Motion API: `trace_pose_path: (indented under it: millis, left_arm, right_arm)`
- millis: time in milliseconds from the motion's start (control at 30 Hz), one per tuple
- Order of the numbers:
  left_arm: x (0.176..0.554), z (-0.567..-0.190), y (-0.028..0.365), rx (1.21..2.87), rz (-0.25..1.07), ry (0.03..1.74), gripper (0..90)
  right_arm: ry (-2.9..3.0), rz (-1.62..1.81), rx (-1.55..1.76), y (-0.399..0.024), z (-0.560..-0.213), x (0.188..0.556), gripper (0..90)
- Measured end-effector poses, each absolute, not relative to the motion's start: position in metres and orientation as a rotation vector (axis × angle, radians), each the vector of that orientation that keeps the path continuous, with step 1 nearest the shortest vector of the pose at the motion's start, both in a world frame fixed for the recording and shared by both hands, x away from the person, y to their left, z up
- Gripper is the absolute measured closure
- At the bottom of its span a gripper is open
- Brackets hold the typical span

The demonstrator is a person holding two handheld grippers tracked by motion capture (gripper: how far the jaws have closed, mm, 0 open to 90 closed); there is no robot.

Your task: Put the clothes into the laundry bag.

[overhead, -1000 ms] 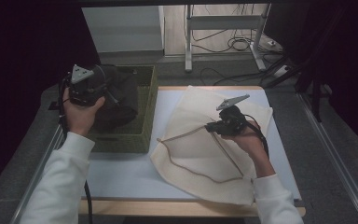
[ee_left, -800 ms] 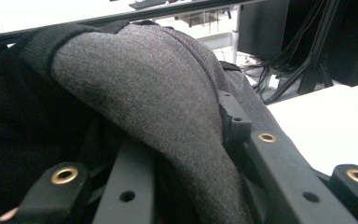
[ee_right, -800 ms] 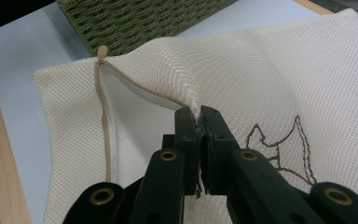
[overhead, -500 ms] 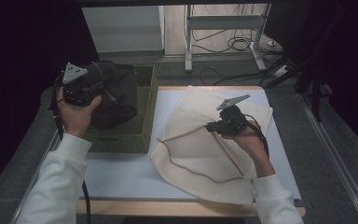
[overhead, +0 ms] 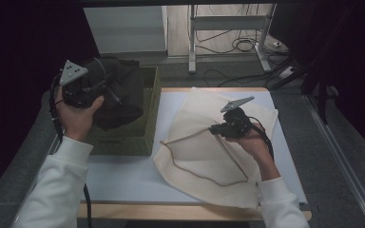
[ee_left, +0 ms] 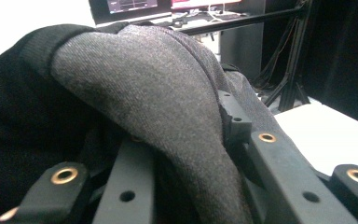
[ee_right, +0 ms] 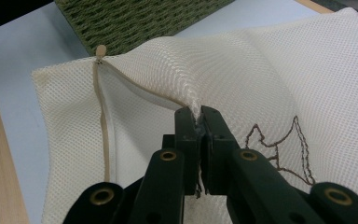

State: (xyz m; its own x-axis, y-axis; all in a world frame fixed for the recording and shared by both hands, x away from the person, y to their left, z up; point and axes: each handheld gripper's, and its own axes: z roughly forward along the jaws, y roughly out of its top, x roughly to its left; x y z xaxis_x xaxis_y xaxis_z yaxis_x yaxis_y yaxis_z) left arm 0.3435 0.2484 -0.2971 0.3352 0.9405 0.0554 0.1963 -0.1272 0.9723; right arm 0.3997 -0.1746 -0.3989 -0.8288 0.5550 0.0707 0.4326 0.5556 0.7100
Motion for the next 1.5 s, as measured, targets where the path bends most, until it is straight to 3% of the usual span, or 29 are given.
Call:
trace_pose_path:
  millis: [800,1500]
  left_arm:
    - [0.329,-0.292,0.238,1.557,0.876,1.003,72.3]
    - [0.294,-0.276,0.222,1.556,0.822,0.878,72.3]
  right_arm:
    - [2.629,1.125,0.858,-0.173,-0.402,0.401,86.3]
    - [2.607,1.143,0.895,-0.172,-0.408,0.408,86.6]
